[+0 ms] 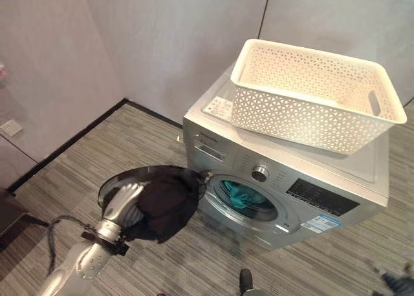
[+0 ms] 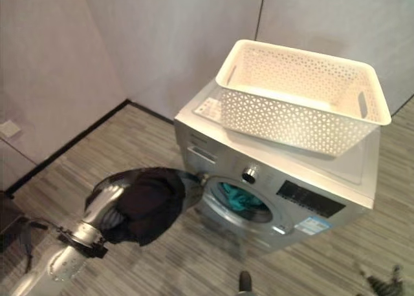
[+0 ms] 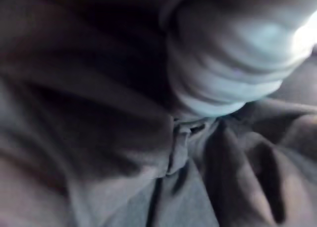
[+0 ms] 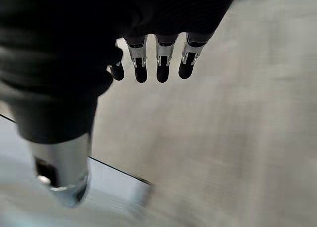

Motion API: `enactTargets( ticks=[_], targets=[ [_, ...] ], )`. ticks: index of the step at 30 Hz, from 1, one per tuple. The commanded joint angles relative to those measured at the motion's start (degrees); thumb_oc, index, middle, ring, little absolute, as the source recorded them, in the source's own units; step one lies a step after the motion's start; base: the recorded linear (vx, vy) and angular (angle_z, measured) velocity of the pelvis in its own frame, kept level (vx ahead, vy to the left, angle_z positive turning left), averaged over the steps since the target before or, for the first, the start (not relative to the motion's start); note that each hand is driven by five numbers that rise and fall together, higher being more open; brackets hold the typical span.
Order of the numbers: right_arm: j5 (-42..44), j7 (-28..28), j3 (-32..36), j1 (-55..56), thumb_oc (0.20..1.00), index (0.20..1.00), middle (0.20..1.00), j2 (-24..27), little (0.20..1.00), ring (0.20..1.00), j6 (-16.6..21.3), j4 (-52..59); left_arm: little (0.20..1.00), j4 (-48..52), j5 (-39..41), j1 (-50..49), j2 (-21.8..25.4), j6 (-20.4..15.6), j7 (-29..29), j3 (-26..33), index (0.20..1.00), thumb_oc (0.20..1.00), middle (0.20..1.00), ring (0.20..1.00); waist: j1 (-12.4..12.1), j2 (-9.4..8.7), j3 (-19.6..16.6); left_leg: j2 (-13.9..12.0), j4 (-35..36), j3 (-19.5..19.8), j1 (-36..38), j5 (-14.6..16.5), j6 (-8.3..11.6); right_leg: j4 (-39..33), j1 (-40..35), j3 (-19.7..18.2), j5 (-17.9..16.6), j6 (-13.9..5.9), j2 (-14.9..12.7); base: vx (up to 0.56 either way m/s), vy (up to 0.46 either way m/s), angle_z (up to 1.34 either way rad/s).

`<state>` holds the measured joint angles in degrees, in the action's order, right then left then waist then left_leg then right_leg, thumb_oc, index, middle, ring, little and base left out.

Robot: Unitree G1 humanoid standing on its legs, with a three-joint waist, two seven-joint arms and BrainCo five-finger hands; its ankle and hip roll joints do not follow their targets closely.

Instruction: Grab the laundry basket,head to the washer,open it,put in the laundry and shut it.

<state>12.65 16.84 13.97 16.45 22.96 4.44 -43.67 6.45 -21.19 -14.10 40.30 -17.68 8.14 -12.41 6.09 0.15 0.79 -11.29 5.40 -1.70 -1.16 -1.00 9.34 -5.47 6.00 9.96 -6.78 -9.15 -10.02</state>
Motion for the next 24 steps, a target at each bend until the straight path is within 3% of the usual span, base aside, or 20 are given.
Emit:
enactTargets(
  ticks=[1,3,6,9,10,11,13,15,16,21,24],
  targets=[
    [3.9,-3.8,-3.9,-7.9,1.000,1.000,1.000,-1.4,1.000,1.000,0.0,-10.3,0.200,-1.5,10.4,8.3,-4.5,-1.8,-0.7,-2.7,0.200,0.200,0.200,0.200,-0.4,-0.82,1.3,0.7,-0.4,-2.5,1.2,2.9,-1.81,0.5,0.3,-1.8,3.1,-2.65,-1.9,0.00,0.000,0.00],
    [5.3,-5.4,-8.1,-11.8,1.000,1.000,1.000,-3.4,1.000,1.000,-1.1,-19.2,0.200,-4.8,17.3,9.0,-7.8,-0.9,-2.8,-5.2,0.200,0.200,0.200,0.200,-1.2,-0.70,1.8,0.7,-0.4,-2.6,0.8,2.7,-1.74,0.5,0.6,-1.6,3.1,-2.68,-2.0,0.00,0.000,0.00],
    [11.2,-7.5,-9.0,-15.9,1.000,1.000,1.000,-6.8,1.000,1.000,-1.4,-28.4,0.200,-9.7,23.6,10.7,-11.3,0.3,-5.4,-8.3,0.200,0.200,0.200,0.200,-1.7,-0.29,3.0,0.9,-0.4,-2.7,0.0,2.4,-1.63,0.5,1.3,-1.4,2.9,-2.77,-2.4,0.00,0.000,0.00],
    [13.1,-8.1,-9.8,-18.2,1.000,1.000,1.000,-7.7,1.000,1.000,-1.6,-31.3,0.200,-12.4,25.9,13.1,-12.9,0.7,-6.0,-10.4,0.200,0.200,0.200,0.200,-1.9,0.01,4.2,0.8,-0.4,-2.9,-0.4,2.2,-1.70,0.5,1.9,-1.6,3.1,-2.67,-2.4,-0.04,0.006,0.02],
    [13.1,-7.0,-11.6,-20.5,1.000,1.000,1.000,-7.9,1.000,1.000,-1.7,-32.0,0.200,-14.4,28.6,16.5,-14.8,1.2,-5.6,-12.9,0.200,0.200,0.200,0.200,-2.1,-0.11,7.2,0.8,-3.3,-2.8,-2.9,2.3,-1.63,0.9,2.9,-2.1,3.1,-2.30,-2.9,-0.13,0.000,0.01],
    [13.1,-7.0,-11.5,-20.7,1.000,1.000,1.000,-7.9,1.000,1.000,-1.7,-32.1,0.200,-14.7,28.6,16.8,-14.9,1.0,-5.5,-13.0,0.200,0.200,0.200,0.200,-2.1,-0.09,7.3,0.8,-4.0,-2.7,-3.4,2.6,-1.65,1.0,3.0,-2.0,3.1,-2.30,-3.0,-0.27,-0.007,0.08],
    [11.7,-5.2,-15.0,-24.3,1.000,1.000,1.000,-7.8,1.000,1.000,-1.7,-31.9,0.200,-19.4,31.3,23.4,-19.2,1.0,-3.5,-16.9,0.200,0.200,0.200,0.200,-1.6,-0.01,11.3,1.2,-11.0,-1.4,-9.9,4.3,-1.61,4.1,7.0,-2.4,3.4,-1.61,-4.4,-0.27,0.009,0.33],
    [11.3,-4.6,-16.1,-26.1,1.000,1.000,1.000,-7.7,1.000,1.000,-1.5,-31.5,0.200,-22.0,31.2,27.1,-21.2,0.8,-2.0,-18.6,0.200,0.200,0.200,0.200,-1.2,0.15,12.4,1.6,-13.7,-1.0,-13.0,5.2,-1.66,5.5,9.2,-2.5,3.5,-1.53,-4.9,-0.21,0.027,0.36],
    [9.1,-3.3,-20.2,-29.8,1.000,1.000,1.000,-7.6,1.000,1.000,-1.4,-29.6,0.200,-27.0,31.8,35.0,-24.5,1.3,1.2,-21.1,0.200,0.200,0.200,0.200,-0.3,0.17,14.2,1.9,-17.6,-0.9,-17.8,6.4,-1.67,8.7,14.2,-3.3,3.6,-1.36,-5.4,-0.17,0.030,0.12],
    [3.1,-1.2,-26.9,-36.6,1.000,1.000,1.000,-7.3,1.000,1.000,-3.1,-31.2,0.200,-38.0,36.0,49.4,-31.4,1.4,6.6,-24.1,0.200,0.200,0.200,0.200,1.1,0.02,15.8,2.3,-24.9,-0.7,-26.7,8.9,-2.44,13.7,23.3,-5.3,4.2,-1.50,-5.6,-0.18,0.035,0.05],
    [2.5,-1.5,-29.0,-38.8,1.000,1.000,1.000,-8.2,1.000,1.000,-3.4,-34.0,0.200,-42.8,36.7,56.3,-32.9,1.4,7.9,-24.4,0.200,0.200,0.200,0.200,2.0,0.00,16.4,2.2,-30.6,-0.1,-33.2,10.6,-3.14,17.7,30.3,-6.9,4.7,-1.60,-5.5,-0.15,0.031,-0.07]
  ],
)
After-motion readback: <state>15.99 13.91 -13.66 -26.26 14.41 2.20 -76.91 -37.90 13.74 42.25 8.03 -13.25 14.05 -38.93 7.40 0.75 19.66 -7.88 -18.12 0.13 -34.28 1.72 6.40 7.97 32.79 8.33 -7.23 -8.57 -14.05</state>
